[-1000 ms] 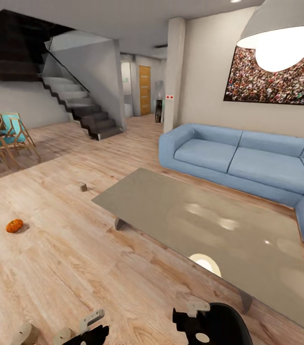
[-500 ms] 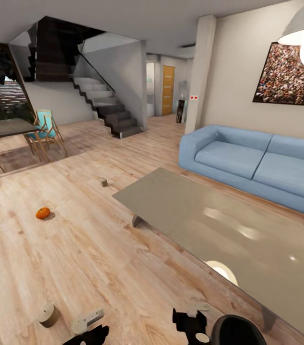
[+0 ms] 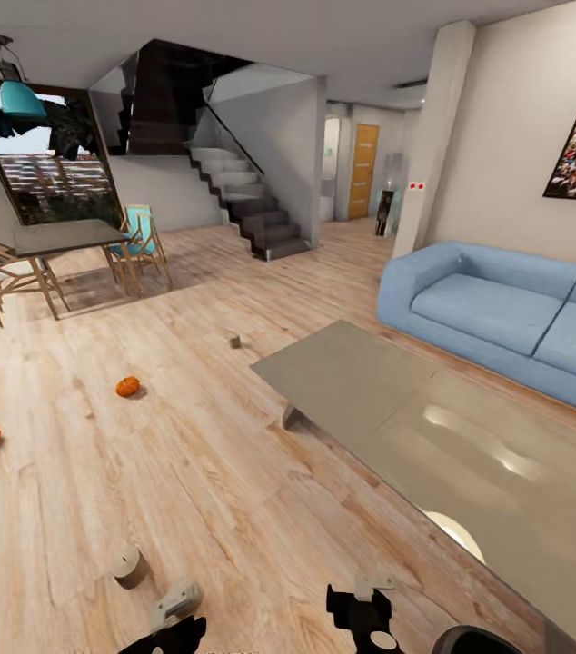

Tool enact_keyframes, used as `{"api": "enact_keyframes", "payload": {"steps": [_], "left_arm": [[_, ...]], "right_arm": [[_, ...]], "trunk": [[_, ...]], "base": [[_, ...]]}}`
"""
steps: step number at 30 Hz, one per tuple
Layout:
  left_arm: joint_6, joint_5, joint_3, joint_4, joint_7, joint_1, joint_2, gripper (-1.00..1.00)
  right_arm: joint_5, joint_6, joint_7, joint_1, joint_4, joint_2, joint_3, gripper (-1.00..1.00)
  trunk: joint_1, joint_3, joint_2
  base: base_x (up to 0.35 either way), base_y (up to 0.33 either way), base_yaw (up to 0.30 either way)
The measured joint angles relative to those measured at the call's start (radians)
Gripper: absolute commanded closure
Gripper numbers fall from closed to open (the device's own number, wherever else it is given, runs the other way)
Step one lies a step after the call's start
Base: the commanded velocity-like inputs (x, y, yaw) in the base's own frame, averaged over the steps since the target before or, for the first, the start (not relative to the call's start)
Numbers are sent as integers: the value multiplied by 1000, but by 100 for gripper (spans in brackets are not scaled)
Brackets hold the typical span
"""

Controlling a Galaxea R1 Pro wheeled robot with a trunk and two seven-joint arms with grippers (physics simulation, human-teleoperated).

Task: Place each of the two pumpkins and all three candles from the living room inside a cabinet in the living room (use any cabinet), then make sure every cabinet is closed, and position the cauldron so it is next to a table in the living room.

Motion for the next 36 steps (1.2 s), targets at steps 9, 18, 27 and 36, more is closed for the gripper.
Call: {"api": "enact_keyframes", "payload": {"steps": [9, 18, 27, 36], "left_arm": [[0, -1, 0, 0, 0, 0, 0, -100], [0, -1, 0, 0, 0, 0, -1, -100], [0, -1, 0, 0, 0, 0, -1, -100], [0, -1, 0, 0, 0, 0, -1, -100]], "right_arm": [[0, 0, 0, 0, 0, -1, 1, -100], [0, 0, 0, 0, 0, -1, 1, -100], [0, 1, 0, 0, 0, 0, 2, -100], [0, 1, 0, 0, 0, 0, 2, -100]], "trunk": [[0, 0, 0], [0, 0, 0], [0, 0, 0], [0, 0, 0]], "base": [[0, 0, 289], [0, 0, 289], [0, 0, 289], [0, 0, 289]]}}
